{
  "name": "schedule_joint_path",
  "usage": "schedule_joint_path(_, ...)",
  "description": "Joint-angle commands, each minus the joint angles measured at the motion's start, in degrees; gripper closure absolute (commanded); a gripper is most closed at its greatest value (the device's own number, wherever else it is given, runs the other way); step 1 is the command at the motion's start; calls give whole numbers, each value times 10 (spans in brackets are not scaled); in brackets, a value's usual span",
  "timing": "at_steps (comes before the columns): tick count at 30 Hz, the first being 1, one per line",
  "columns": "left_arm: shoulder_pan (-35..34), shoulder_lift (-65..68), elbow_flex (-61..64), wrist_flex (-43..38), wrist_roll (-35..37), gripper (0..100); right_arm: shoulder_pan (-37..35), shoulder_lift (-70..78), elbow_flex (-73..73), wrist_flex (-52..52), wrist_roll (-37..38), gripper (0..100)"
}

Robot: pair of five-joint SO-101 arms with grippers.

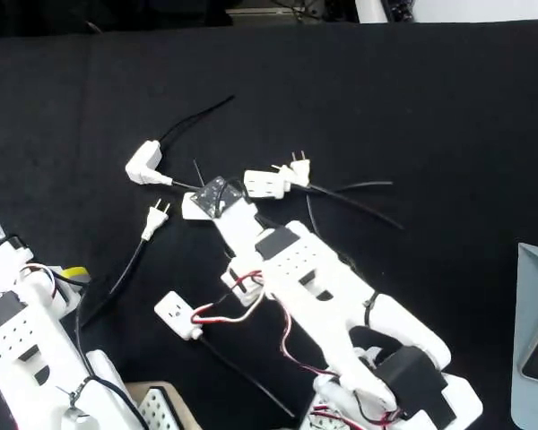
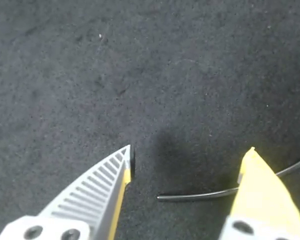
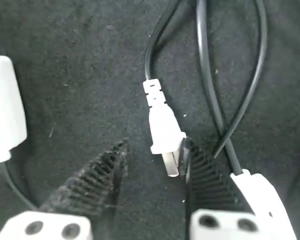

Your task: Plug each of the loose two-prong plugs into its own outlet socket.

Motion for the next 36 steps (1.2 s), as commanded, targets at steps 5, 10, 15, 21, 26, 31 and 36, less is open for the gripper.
schedule_joint_path(5,-5,-8,-6,-9,4,664,-5,76,-104,4,27,838)
schedule_joint_path(10,-6,-8,-5,-9,4,664,-4,171,-179,53,42,838)
schedule_joint_path(15,-6,-8,-5,-9,4,664,-4,204,-222,78,42,839)
schedule_joint_path(21,-6,-8,-5,-9,4,664,-1,209,-233,106,68,839)
schedule_joint_path(26,-6,-8,-5,-9,4,664,33,209,-233,113,79,839)
schedule_joint_path(31,-6,-8,-5,-9,4,664,39,210,-223,111,95,839)
schedule_joint_path(36,-6,-8,-5,-9,4,664,36,210,-223,98,95,839)
